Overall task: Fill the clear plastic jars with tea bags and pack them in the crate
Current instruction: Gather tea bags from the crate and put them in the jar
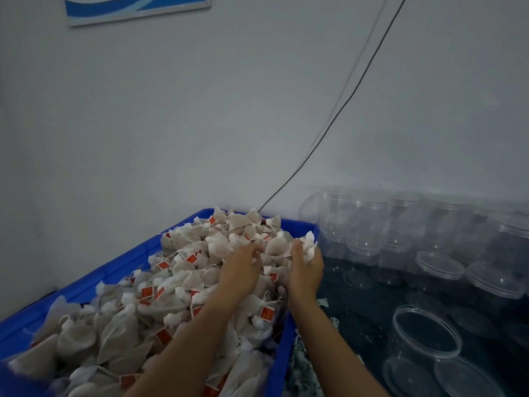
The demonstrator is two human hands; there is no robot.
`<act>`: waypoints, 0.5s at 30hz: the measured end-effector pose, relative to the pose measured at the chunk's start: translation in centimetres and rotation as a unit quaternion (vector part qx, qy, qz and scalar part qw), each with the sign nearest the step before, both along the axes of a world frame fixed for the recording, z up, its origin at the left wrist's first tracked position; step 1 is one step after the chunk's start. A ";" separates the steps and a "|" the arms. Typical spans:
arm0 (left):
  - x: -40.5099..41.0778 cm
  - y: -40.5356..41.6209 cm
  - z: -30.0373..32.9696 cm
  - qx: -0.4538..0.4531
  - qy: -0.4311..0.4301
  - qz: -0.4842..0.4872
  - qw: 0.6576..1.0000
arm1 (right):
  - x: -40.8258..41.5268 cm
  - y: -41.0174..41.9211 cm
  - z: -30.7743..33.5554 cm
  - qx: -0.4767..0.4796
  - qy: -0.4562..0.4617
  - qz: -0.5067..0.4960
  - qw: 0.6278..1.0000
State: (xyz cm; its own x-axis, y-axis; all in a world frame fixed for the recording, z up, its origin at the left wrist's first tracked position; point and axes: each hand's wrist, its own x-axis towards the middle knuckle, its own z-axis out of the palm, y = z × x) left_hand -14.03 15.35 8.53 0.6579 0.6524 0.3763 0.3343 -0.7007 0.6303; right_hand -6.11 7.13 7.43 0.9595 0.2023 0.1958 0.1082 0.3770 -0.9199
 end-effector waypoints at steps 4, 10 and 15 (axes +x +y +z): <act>2.4 -1.3 -0.8 0.021 0.167 -0.078 0.983 | -0.1 -0.3 0.3 0.033 0.024 0.001 0.999; 2.8 -0.9 -1.1 0.017 0.136 0.006 0.991 | -0.4 -0.8 0.4 -0.014 0.002 0.020 1.000; 0.6 -0.2 0.9 -0.015 -0.051 0.028 0.998 | -0.7 -0.6 0.5 -0.050 -0.019 0.053 0.997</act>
